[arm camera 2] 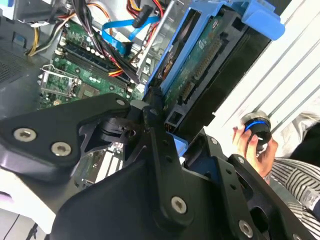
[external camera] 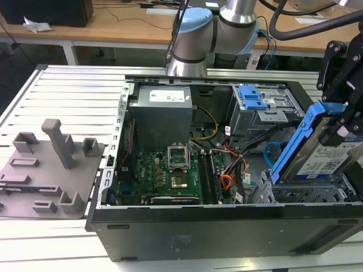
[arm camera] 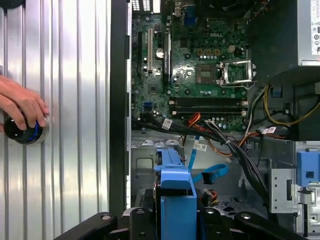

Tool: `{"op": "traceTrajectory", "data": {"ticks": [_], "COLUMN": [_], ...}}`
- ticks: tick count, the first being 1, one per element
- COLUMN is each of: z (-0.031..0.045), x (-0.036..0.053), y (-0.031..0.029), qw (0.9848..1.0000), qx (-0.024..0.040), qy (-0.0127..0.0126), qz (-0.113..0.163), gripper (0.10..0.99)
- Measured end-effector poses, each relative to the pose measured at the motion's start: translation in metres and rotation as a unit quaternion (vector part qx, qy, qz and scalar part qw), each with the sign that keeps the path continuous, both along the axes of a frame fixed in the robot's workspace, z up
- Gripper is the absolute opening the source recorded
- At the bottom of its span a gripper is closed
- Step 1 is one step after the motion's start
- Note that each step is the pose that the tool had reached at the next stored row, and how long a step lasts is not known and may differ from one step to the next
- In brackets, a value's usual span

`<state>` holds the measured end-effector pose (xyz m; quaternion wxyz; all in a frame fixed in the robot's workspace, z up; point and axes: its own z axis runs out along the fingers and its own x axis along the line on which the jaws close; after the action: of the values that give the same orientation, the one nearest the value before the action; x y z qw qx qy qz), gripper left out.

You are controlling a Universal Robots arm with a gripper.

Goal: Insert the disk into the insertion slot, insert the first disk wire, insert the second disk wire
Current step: 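Insert the disk into the insertion slot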

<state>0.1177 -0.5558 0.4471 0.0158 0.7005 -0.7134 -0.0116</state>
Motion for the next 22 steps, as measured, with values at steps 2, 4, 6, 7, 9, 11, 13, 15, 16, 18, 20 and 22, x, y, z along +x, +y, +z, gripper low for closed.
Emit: {"op": "traceTrajectory", "data": {"ticks": [2,4,6,7,9,11,13,15,16,18,20,22], "z": [-0.0003,-0.0013,-0.0029,-0.0051,-0.0064,-0.0075,-0.0075,-0.0113,-0.0143,-0.0181,-0.0229,-0.028], "x": [-0.0008,-0.0008,-0.0008,-0.0009,-0.0009,-0.0009,-0.0009,-0.001,-0.001,-0.0009,-0.0009,-0.0009], "y": [0.0009,0.0013,0.0016,0.0019,0.0025,0.0047,0.0054,0.0059,0.0059,0.0059,0.0059,0.0059], "qw": [1.0,1.0,1.0,1.0,1.0,1.0,1.0,1.0,1.0,1.0,1.0,1.0], "qx": [0.0,0.0001,0.0001,0.0,-0.0003,0.0001,0.0001,0.0,-0.0001,0.0,0.0,0.0], "qy": [0.0,0.0,0.0,0.0002,0.0003,0.0003,0.0003,0.0007,0.0011,0.0015,0.0018,0.002], "qz": [0.0,0.0,0.0,0.0,0.0,0.0,0.0,0.0,0.0,0.0,0.0,0.0], "gripper": [0.365,0.365,0.365,0.365,0.365,0.365,0.365,0.365,0.365,0.365,0.365,0.365]}}
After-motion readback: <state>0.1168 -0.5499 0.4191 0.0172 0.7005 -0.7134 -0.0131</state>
